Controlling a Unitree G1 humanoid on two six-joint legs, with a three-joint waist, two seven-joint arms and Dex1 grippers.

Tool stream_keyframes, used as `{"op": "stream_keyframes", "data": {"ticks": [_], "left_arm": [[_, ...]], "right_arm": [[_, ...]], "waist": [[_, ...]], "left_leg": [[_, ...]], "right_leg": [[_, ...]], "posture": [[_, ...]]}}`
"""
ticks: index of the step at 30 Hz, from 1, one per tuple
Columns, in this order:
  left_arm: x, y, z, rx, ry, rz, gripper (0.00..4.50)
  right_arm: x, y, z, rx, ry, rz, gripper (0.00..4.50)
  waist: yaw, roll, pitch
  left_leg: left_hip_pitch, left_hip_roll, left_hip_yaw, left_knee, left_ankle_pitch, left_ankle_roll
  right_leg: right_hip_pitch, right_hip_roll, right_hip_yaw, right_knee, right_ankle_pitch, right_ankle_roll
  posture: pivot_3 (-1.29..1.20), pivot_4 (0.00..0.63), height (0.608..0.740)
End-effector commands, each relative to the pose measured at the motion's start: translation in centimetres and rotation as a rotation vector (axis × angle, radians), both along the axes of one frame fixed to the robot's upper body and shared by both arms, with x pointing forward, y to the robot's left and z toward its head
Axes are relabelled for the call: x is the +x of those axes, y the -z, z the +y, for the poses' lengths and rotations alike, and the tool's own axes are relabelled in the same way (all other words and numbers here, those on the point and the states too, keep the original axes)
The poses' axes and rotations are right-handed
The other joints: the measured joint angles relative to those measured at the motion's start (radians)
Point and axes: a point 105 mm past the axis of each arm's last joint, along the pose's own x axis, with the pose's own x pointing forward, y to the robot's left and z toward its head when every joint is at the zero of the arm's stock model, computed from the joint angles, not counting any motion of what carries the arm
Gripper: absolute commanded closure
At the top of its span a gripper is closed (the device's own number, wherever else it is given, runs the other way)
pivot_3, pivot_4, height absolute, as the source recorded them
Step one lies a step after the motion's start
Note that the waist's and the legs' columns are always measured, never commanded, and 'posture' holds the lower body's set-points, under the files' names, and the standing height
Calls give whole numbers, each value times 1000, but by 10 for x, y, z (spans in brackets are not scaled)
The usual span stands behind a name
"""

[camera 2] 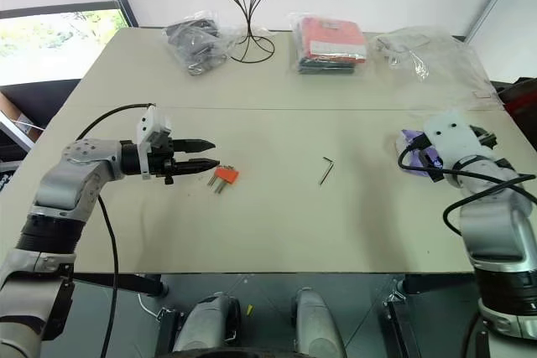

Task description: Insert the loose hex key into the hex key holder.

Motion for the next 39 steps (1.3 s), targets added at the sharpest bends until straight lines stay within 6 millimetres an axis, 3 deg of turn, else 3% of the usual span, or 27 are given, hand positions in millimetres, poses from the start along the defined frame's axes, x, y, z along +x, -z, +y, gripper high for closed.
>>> {"op": "stream_keyframes", "data": {"ticks": [1,4,7,11,17,25,30,39], "left_arm": [[8,-16,12,3,-36,-61,2119],[13,-18,17,-9,-56,-56,2119],[16,-17,21,-5,-68,-57,2119],[13,-17,26,3,-64,-55,2119],[-12,-15,54,138,-7,-17,2119],[-20,-19,71,216,-25,-31,2119],[-23,-23,68,177,-47,-37,2119],[-31,-18,68,165,-85,-22,2119]], "right_arm": [[-25,-45,55,73,-370,-54,74],[-35,-51,73,143,-502,-10,74],[-36,-44,93,183,-607,38,74],[-30,-19,132,268,-743,103,74],[-10,29,184,306,-833,155,74],[20,67,236,331,-930,183,74],[29,86,256,332,-978,235,74],[42,109,271,349,-962,258,74]], "waist": [[1,0,0],[4,0,0],[6,-1,0],[2,-1,0],[-2,-1,0],[5,-1,0],[2,0,0],[-2,0,0]], "left_leg": [[0,0,-1,0,0,0],[1,1,-2,0,0,0],[1,0,-1,0,0,0],[1,0,0,0,0,0],[0,0,0,-1,0,0],[0,0,2,1,0,0],[-1,0,2,0,0,0],[0,1,2,0,0,0]], "right_leg": [[0,1,0,1,0,0],[1,1,-1,1,0,0],[2,-1,-1,-1,0,0],[2,-2,-1,-1,0,0],[-1,0,-1,1,0,0],[0,-2,-1,1,0,0],[-1,-1,-1,1,0,0],[-1,-1,-1,3,0,0]], "posture": [[0,150,739],[0,150,739],[0,150,739],[0,150,739],[0,150,739],[0,150,739],[0,150,739],[0,150,739]]}}
